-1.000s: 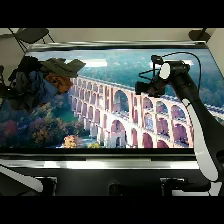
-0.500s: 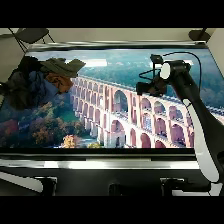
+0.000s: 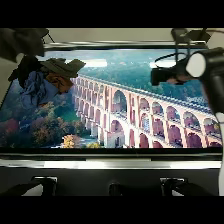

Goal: Fold the shirts.

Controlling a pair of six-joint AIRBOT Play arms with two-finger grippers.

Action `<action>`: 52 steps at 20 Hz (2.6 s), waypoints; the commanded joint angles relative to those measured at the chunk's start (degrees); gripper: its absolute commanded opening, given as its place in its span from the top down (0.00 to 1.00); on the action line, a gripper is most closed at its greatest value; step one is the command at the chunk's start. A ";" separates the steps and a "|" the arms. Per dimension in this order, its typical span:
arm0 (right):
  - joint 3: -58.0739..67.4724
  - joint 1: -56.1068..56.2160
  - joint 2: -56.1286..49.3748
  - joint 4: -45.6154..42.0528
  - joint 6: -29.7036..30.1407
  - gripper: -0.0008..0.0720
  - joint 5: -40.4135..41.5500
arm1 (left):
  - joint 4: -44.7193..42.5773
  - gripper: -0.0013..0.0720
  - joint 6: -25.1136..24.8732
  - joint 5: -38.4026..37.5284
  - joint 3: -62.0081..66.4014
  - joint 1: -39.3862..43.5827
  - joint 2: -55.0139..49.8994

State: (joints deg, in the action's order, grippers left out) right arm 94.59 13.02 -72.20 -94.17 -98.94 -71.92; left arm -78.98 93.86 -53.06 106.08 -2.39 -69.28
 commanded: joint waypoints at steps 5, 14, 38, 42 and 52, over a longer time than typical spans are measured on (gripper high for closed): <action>0.02 0.02 17.73 -5.62 0.11 0.07 -7.08 | 5.20 0.93 -2.36 -13.70 -8.31 34.84 4.74; -0.15 0.04 19.08 -7.87 -5.68 0.21 -25.11 | 10.25 0.93 -2.32 10.38 -41.59 49.94 -4.87; -16.48 -24.11 -13.86 30.80 10.23 0.04 -20.76 | 34.01 0.07 -12.96 -5.20 -55.47 26.62 -12.17; -22.21 -19.96 -14.82 31.01 13.60 0.02 -17.35 | 33.97 0.27 -10.82 3.82 -55.45 31.82 -14.01; -24.57 -11.39 -24.76 37.13 17.42 0.03 -3.13 | 33.33 0.94 -9.05 5.09 -55.45 31.39 -14.14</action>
State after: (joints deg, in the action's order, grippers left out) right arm 70.28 -0.82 -94.61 -59.16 -83.35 -79.94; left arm -45.63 84.66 -48.05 50.68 28.99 -83.46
